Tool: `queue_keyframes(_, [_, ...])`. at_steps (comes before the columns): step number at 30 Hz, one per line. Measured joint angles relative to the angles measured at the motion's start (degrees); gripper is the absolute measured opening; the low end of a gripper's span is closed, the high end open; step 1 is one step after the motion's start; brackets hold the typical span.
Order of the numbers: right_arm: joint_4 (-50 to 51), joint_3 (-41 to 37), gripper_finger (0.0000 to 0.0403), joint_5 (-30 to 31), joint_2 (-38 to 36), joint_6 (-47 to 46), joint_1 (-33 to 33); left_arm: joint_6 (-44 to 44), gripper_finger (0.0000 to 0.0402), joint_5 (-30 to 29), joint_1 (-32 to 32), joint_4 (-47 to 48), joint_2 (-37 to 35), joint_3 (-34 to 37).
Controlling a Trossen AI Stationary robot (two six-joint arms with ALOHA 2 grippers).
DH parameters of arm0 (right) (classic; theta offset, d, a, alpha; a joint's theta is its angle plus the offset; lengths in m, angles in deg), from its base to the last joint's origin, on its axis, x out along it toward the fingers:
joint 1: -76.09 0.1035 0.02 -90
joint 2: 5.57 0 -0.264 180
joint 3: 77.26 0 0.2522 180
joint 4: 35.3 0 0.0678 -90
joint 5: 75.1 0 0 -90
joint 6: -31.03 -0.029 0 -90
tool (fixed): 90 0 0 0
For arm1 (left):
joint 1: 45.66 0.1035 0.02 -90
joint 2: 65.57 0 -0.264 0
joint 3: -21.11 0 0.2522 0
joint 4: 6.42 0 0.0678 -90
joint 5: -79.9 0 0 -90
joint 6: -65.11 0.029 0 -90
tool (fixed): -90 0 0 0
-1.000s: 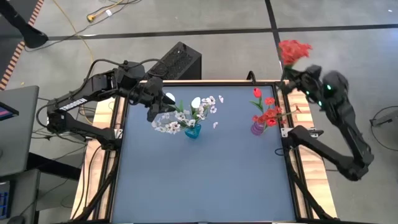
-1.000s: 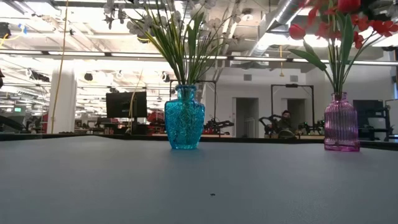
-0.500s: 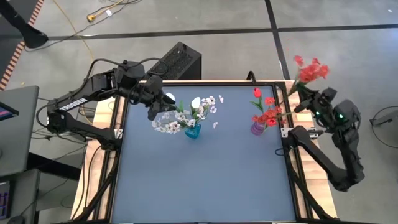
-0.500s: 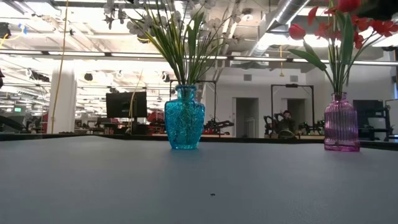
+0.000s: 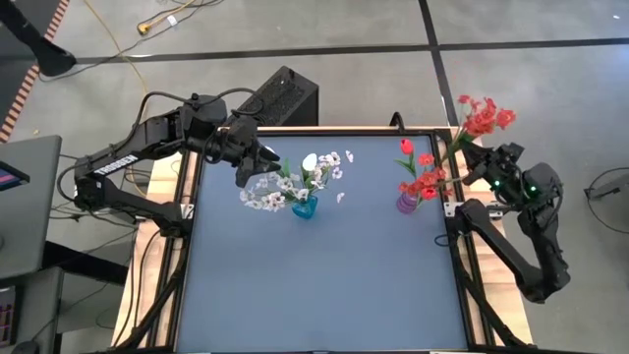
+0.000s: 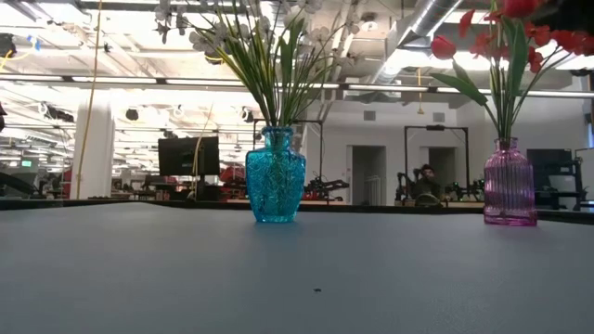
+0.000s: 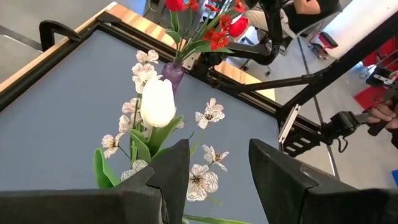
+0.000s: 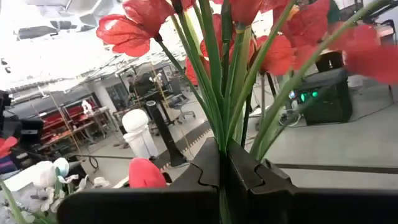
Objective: Sort flowers into vase by color
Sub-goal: Put the red flowers into the violet vase
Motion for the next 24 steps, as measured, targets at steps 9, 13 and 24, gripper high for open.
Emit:
queue_keyframes(9, [4.20, -0.12, 0.0027, -0.47, -0.11, 1.33, -0.02, -0.07, 0.0155, -0.09, 0.00, 0.02, 0.02, 0.00])
queue_keyframes(13, [3.93, -0.12, 0.0027, -0.65, -0.11, 1.06, -0.02, -0.09, 0.0155, -0.09, 0.00, 0.04, 0.01, 0.00])
queue_keyframes(24, [4.07, -0.68, 0.0027, -1.13, -0.13, 0.90, -0.02, -0.05, 0.0155, -0.11, 0.00, 0.06, 0.02, 0.00])
